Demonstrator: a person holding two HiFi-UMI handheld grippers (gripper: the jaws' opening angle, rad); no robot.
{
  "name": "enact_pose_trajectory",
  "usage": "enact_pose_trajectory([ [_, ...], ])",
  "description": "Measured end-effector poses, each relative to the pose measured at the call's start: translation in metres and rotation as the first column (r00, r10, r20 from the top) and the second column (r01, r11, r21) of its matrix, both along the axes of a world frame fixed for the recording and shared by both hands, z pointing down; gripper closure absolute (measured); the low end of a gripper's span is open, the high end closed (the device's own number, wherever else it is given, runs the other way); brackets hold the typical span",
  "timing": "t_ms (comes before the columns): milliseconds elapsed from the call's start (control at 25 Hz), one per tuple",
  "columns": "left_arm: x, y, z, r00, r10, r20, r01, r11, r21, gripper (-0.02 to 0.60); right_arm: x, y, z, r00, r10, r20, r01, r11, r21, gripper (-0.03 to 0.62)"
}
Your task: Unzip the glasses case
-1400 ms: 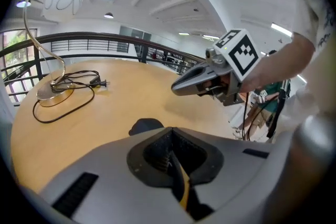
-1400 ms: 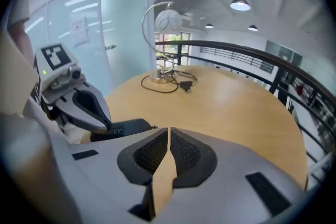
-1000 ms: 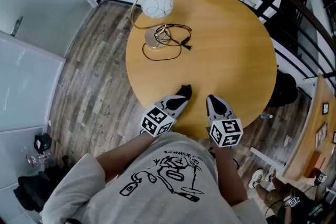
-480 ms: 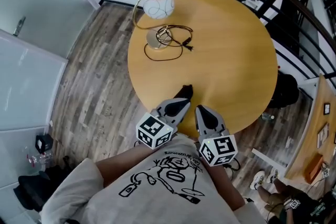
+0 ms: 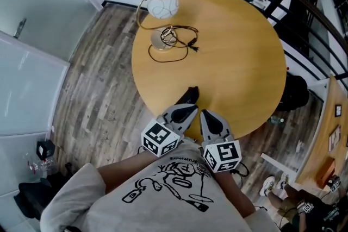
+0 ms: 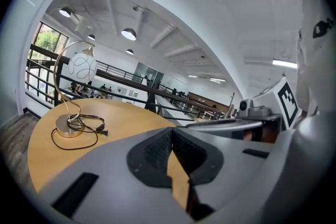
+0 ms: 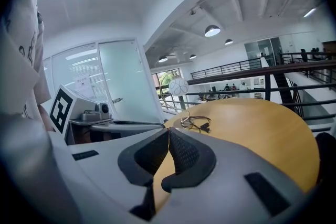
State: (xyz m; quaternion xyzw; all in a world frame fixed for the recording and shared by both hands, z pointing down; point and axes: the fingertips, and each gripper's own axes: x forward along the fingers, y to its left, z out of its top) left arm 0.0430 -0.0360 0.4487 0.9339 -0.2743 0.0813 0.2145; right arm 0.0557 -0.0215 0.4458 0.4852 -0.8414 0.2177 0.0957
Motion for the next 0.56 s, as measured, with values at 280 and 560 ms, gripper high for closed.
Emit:
enact_pose_trajectory([
  [280, 0.0036, 0.0031, -0.0036, 1.0, 0.013, 0.003, -0.013, 1.0, 0.014, 0.575, 0.0007, 0.0021, 0.0001, 1.0, -0.004, 0.003, 0.004, 1.0, -0.005, 0.571],
  [560, 0.005, 0.0045, -0.0046, 1.0, 0.008, 0.008, -0.008, 1.0, 0.013, 0.575, 0.0041, 0.0038, -0.0002, 1.0, -0.003, 0.006, 0.003, 1.0, -0.012, 0.571],
])
